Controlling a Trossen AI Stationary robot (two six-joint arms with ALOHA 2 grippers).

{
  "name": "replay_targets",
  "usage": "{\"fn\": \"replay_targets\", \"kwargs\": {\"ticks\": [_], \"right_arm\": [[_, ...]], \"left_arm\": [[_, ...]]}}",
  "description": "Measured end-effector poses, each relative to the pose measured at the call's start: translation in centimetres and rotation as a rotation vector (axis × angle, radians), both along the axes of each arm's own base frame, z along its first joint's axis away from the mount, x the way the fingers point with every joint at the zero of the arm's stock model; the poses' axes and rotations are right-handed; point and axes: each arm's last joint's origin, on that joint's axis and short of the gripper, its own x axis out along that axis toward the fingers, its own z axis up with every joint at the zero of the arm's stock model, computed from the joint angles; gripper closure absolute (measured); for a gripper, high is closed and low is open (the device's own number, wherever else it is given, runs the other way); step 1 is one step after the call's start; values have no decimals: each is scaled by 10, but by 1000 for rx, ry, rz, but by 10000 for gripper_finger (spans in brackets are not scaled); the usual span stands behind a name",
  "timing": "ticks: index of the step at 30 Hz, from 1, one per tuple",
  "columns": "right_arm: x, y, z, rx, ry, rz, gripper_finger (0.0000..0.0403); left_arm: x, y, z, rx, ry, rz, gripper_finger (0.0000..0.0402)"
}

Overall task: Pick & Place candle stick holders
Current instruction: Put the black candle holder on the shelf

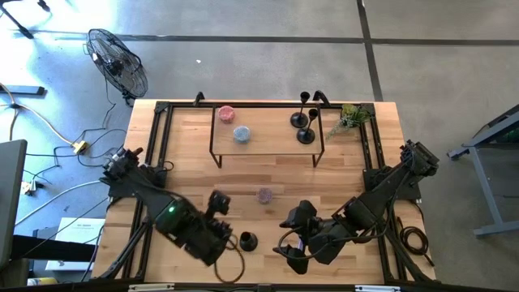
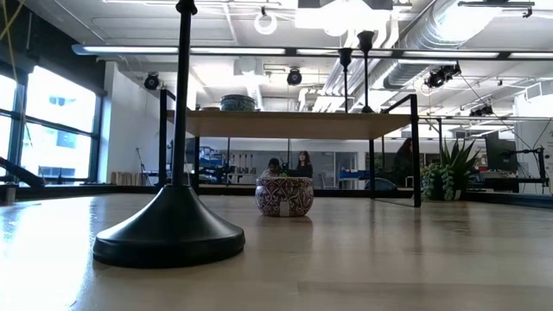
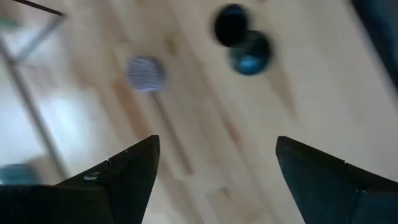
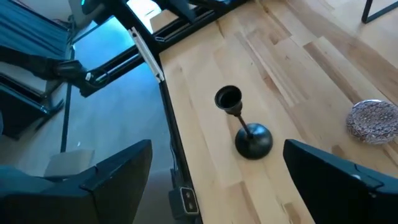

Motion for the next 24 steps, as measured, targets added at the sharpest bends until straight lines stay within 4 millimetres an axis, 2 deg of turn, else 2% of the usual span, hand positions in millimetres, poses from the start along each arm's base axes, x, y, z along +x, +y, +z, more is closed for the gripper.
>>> {"fn": "replay_targets", "kwargs": {"ticks": [7,13,19,24], "right_arm": [[-1,0,-1,-26,5,19,45],[-1,0,-1,-51,8,35,45],[-1,0,-1,-91,8,62,45],[-1,0,-1,-119,6,83,45]], "left_arm": [[-24,-31,0,-129,7,27,86],[-32,-66,5,-184,-237,-16,86],[-58,-107,12,-267,-431,-88,86],[-79,-129,0,-205,-649,-17,86]]}}
